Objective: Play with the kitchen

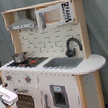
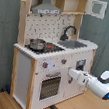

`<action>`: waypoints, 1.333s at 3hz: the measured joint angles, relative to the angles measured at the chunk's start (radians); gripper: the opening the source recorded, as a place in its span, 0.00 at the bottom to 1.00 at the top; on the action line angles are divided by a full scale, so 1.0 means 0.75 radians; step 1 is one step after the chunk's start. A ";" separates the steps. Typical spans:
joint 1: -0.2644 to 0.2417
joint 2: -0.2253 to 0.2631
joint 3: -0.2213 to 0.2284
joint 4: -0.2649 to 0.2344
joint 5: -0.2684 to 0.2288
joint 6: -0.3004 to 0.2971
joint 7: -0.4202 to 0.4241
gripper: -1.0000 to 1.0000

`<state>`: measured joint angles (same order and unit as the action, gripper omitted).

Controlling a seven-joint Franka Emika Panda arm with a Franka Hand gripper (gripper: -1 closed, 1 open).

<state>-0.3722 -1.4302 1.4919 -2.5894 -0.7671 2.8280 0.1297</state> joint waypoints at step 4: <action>0.184 0.000 -0.295 0.032 0.128 -0.420 -0.181 1.00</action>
<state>-0.2344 -1.4300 1.2705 -2.5654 -0.6712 2.5131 -0.0063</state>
